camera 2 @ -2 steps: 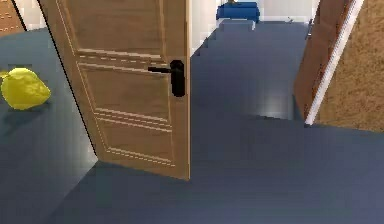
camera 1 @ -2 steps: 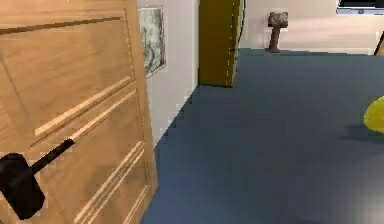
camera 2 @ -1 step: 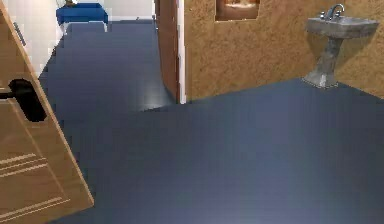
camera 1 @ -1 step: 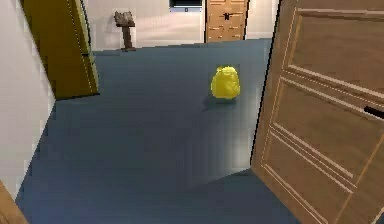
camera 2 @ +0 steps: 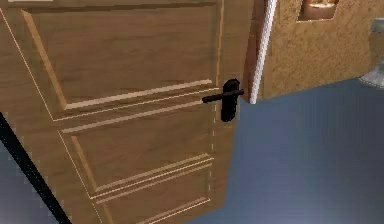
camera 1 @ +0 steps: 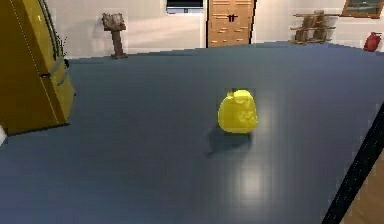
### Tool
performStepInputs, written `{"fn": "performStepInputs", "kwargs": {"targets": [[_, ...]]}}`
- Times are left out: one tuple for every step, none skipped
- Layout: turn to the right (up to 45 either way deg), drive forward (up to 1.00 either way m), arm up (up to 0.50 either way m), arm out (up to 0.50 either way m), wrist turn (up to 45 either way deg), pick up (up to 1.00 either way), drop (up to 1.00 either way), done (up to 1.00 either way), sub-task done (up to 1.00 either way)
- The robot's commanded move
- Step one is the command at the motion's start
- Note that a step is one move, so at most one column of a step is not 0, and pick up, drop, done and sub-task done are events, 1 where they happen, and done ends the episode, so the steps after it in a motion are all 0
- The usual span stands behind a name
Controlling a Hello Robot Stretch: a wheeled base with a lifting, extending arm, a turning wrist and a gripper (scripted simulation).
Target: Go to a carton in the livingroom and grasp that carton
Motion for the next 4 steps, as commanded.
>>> {"fn": "performStepInputs", "kwargs": {"targets": [[3.0, 0.0, 0.0, 0.0, 0.0, 0.0, 0.0, 0.0, 0.0], [0.0, 1.0, 0.0, 0.0, 0.0, 0.0, 0.0, 0.0, 0.0], [0.0, 0.1, 0.0, 0.0, 0.0, 0.0, 0.0, 0.0, 0.0], [45.0, 0.0, 0.0, 0.0, 0.0, 0.0, 0.0, 0.0, 0.0]]}}
